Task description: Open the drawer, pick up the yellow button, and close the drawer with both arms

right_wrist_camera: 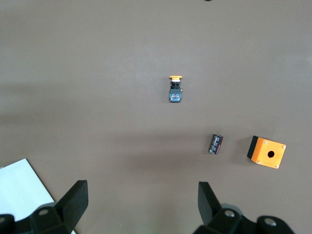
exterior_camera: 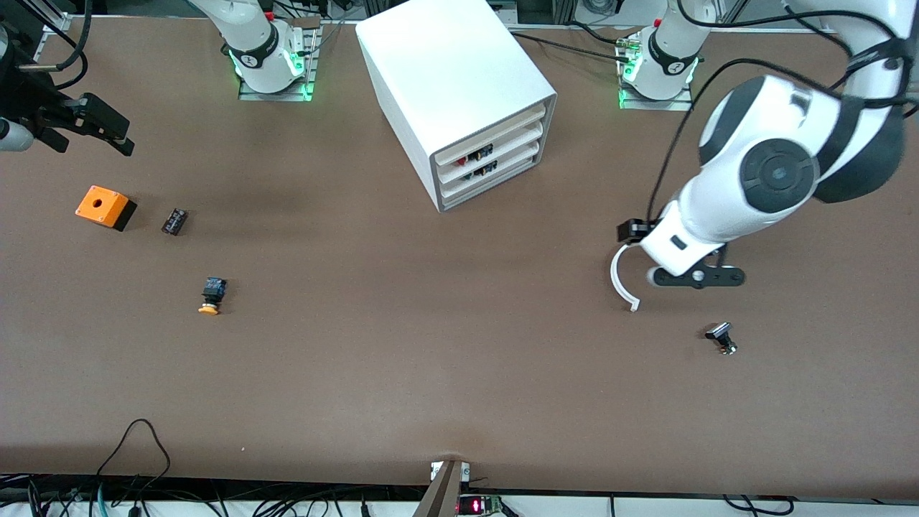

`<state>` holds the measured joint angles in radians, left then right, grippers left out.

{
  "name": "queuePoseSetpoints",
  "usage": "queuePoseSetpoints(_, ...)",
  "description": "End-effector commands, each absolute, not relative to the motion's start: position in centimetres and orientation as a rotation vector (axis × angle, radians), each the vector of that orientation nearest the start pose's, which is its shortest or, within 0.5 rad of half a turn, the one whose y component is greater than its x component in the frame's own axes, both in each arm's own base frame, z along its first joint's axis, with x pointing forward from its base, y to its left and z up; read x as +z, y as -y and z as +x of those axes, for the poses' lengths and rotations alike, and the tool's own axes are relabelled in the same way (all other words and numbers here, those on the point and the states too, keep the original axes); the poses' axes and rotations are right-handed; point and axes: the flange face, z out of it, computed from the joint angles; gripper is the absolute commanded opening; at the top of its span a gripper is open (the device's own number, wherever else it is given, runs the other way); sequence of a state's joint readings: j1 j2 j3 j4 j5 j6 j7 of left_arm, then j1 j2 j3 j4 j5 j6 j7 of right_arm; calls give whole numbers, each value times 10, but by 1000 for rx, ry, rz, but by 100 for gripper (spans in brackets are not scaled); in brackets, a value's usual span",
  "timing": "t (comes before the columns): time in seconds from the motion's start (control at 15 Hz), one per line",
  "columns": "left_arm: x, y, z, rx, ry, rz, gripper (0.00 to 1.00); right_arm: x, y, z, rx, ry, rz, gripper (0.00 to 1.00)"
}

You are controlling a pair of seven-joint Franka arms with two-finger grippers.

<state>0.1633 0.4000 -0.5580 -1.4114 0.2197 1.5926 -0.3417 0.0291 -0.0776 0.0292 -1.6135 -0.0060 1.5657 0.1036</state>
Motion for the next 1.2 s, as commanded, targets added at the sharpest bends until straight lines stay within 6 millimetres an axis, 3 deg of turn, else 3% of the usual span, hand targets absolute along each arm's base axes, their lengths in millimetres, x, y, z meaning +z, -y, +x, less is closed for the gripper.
queuePoseSetpoints(0.0, 527, 153, 626, 191, -256, -3031, 99, 650, -32, 535, -49, -70, -3144, 100)
queuePoseSetpoints(0.27, 564, 126, 621, 232, -278, -3027, 99, 650, -33, 535, -49, -68, -3144, 100)
queuePoseSetpoints(0.47, 594, 99, 613, 149, -332, -3022, 99, 650, -33, 535, -49, -68, -3144, 100)
queuePoseSetpoints(0.6, 598, 80, 602, 156, -341, -3082, 99, 649, -33, 535, -46, -68, -3145, 100)
queuePoseSetpoints(0.8, 582, 42, 587, 83, -295, -3160, 99, 649, -33, 535, -44, -68, -3145, 100)
queuePoseSetpoints(1.0, 583, 25, 574, -110, -234, -3156, 99, 649, -33, 535, -49, -68, -3144, 100)
queuePoseSetpoints(1.13, 593, 23, 562, -119, -238, -3141, 99, 650, -33, 535, -51, -68, -3144, 100)
